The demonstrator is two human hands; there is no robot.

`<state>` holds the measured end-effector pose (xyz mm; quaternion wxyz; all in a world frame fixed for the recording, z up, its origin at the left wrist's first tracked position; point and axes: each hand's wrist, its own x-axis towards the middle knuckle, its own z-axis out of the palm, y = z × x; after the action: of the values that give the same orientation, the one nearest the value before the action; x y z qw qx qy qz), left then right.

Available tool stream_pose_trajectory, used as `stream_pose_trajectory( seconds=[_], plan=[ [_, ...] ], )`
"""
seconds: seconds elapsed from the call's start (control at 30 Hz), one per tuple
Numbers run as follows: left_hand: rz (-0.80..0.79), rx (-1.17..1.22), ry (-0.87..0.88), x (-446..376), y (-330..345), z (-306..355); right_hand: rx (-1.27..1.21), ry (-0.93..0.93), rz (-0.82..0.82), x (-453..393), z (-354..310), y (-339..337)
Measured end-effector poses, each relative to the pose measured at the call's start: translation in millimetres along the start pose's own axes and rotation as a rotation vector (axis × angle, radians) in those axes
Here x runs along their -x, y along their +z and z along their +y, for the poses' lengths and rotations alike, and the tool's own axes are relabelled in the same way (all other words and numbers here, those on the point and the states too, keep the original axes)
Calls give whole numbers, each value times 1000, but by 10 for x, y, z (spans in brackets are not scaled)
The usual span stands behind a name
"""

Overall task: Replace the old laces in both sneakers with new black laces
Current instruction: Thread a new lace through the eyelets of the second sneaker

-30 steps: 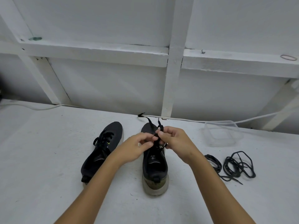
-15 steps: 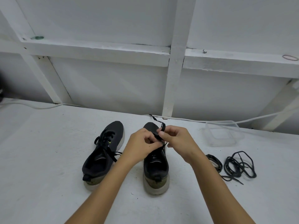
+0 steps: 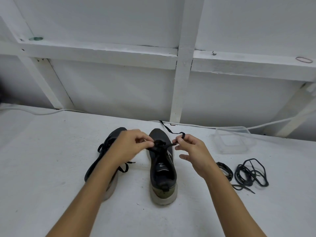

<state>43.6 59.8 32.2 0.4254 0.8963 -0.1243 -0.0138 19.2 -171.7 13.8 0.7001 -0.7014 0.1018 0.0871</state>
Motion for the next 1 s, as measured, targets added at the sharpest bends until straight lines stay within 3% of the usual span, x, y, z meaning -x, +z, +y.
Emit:
stream_pose_trajectory(
  seconds=[0.17,0.23,0.33,0.47,0.6,0.7,0.8,0.9,1.0],
  plan=[
    [259,-382,-4,5,-372,-167,32,81,6,35,138,-42],
    [417,-309,-77,50,-359,-157,18,93,4,45,175,-12],
    [527,-67,-192,105,-301,-105,-16,101,22,44,204,-2],
    [666,-272,-23,119,-324,-257,25,137,67,41,229,-33],
    [551,-563,-14,149,-332,-424,194,195,134,19,276,-66],
    [490,-579,-113,179,-406,-518,372,224,122,41,308,-90],
    [183,-632,-145,178,-448,-538,617,167,166,83,315,-70],
    [36,-444,40,223,-264,-371,644,-53,188,83,267,-11],
    [-50,-216,170,249,96,-151,600,-151,-65,67,180,40]
  ],
)
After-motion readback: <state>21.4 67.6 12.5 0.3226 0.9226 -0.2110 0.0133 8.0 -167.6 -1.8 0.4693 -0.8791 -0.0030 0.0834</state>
